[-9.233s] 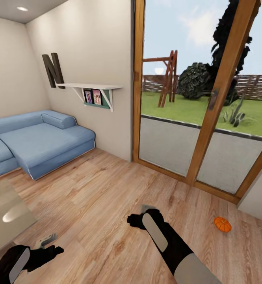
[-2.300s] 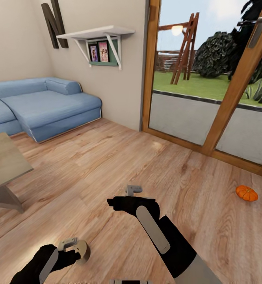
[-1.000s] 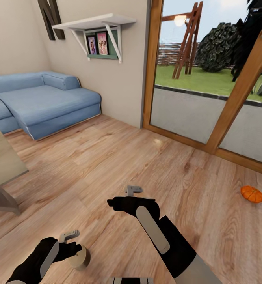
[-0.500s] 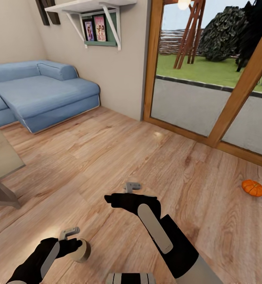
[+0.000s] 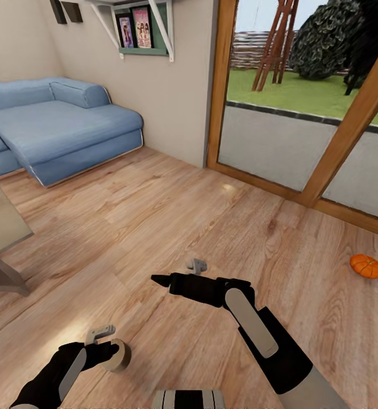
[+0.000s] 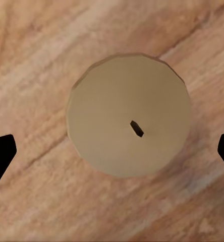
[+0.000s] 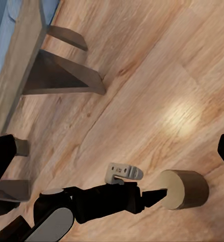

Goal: Place each of the two pumpkins and all three candles from the living room inside a cabinet in the living room (use any cabinet), then make sure every cabinet is closed, and position the cauldron so it is next to a table in the living room.

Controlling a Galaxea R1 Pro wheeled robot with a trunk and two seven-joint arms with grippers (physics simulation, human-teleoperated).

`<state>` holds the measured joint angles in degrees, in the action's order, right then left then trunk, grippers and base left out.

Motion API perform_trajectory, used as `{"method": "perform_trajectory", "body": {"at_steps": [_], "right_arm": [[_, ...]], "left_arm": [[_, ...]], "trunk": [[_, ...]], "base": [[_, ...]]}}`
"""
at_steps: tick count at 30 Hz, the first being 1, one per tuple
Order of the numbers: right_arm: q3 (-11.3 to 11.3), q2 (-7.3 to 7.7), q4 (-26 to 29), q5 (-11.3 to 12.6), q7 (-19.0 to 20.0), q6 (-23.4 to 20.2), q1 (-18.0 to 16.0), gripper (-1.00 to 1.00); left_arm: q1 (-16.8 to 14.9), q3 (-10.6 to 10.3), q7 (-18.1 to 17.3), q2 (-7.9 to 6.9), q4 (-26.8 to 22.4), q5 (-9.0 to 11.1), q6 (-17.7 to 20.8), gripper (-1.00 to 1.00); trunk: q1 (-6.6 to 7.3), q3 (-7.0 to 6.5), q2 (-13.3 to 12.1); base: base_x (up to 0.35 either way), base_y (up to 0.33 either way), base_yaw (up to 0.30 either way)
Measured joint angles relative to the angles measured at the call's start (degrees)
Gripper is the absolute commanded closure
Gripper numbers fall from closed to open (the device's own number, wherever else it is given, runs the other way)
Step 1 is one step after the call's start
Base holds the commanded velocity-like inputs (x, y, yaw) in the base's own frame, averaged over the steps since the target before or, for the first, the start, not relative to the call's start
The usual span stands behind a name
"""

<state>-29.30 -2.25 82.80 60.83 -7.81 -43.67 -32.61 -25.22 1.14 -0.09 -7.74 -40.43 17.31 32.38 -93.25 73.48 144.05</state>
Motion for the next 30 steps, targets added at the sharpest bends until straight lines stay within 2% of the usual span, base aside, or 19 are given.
{"method": "perform_trajectory", "body": {"at_steps": [5, 10, 17, 20, 24, 30], "right_arm": [[0.19, 0.44, -0.25, 0.13, 1.48, 0.13, -0.02, -1.00], [0.21, 0.41, -0.35, 0.15, 1.56, 0.24, -0.01, -1.00], [0.21, 0.30, -0.36, 0.07, 1.49, 0.25, -0.01, -1.00], [0.21, 0.25, -0.36, 0.07, 1.48, 0.25, 0.00, -1.00], [0.21, 0.23, -0.36, 0.08, 1.48, 0.26, 0.01, -1.00], [0.21, 0.23, -0.36, 0.07, 1.48, 0.75, 0.01, -1.00]], "left_arm": [[0.00, -0.05, 0.00, 0.00, 0.13, -0.03, -0.13, -1.00], [0.00, -0.10, 0.00, 0.03, 0.48, 0.00, -0.78, -1.00], [0.00, -0.31, 0.00, 0.09, 0.61, -0.06, -0.91, -1.00], [0.00, -2.32, 0.00, 0.09, 0.62, -0.01, -0.98, -1.00], [0.00, -5.11, 0.04, 0.15, 0.62, 0.05, -1.06, -1.00], [0.00, -5.81, 0.00, 0.30, 0.62, 0.24, -1.03, -1.00]], "trunk": [[-0.13, 1.11, 0.07], [-0.18, 1.56, 0.10], [-0.36, 3.10, 0.19], [-0.44, 3.77, 0.23], [-0.43, 3.77, 0.23], [-0.44, 3.77, 0.23]], "base": [[0.000, 0.000, 0.000], [0.000, 0.000, 0.000], [0.000, 0.000, 0.000], [0.000, 0.000, 0.000], [0.000, 0.000, 0.000], [0.065, 0.043, 0.000]]}}
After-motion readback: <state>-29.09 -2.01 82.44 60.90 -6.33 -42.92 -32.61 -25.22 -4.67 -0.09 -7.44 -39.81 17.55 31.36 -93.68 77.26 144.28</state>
